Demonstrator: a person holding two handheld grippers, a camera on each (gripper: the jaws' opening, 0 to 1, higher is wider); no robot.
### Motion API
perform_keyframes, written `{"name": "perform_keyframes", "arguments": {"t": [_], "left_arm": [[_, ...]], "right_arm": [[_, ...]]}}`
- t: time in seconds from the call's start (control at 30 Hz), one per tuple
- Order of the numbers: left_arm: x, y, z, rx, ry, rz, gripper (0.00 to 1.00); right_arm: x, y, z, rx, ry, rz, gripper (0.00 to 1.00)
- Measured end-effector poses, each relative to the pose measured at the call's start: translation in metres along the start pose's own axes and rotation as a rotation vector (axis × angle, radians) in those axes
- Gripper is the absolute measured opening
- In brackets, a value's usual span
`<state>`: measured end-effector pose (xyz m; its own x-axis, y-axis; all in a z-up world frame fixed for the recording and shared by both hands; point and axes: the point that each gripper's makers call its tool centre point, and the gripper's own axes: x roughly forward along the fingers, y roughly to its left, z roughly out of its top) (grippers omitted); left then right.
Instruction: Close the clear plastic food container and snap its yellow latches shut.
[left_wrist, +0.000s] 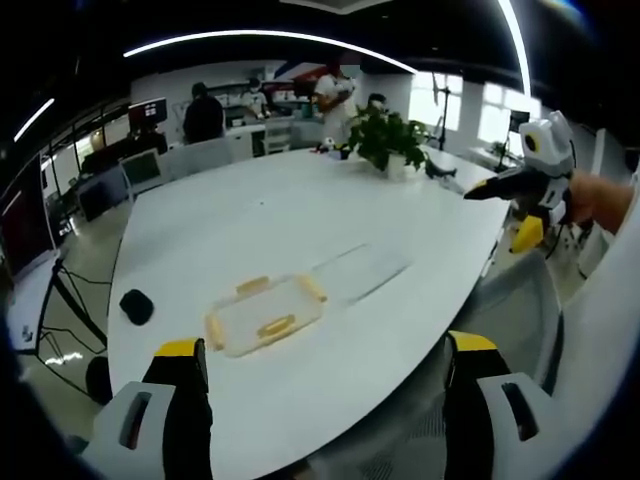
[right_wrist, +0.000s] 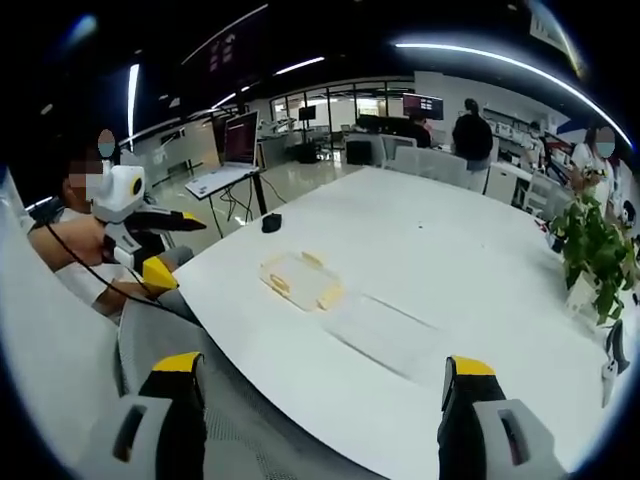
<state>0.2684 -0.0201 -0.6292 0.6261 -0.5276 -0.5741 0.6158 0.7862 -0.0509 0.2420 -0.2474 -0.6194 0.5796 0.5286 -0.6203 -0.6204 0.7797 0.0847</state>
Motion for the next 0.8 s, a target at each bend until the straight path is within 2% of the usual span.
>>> {"name": "perform_keyframes", "arguments": {"t": [0.17,0.3,0.37,0.5,0.8], "left_arm": [[0.001,0.002,0.001,0.012,-0.002,-0.005,0.96],[0.002,0.004,-0.004,0.044,0.017,-0.022,0.94],[0.002,0.007,-0.006,0.064,0.027,-0.027,0.93],[0.005,0.014,-0.009,0.086,0.038,-0.033,0.92],[0.01,0.024,-0.008,0.142,0.049,-0.068,0.88]], "right_arm": [[0.003,0.0,0.001,-0.014,0.005,0.008,0.94],[0.009,0.002,0.007,-0.016,-0.006,0.023,0.95],[0.013,0.002,0.007,-0.051,0.008,0.021,0.94],[0.021,0.003,0.016,-0.067,-0.004,0.029,0.94],[0.04,0.005,0.031,-0.152,-0.006,0.044,0.92]]}}
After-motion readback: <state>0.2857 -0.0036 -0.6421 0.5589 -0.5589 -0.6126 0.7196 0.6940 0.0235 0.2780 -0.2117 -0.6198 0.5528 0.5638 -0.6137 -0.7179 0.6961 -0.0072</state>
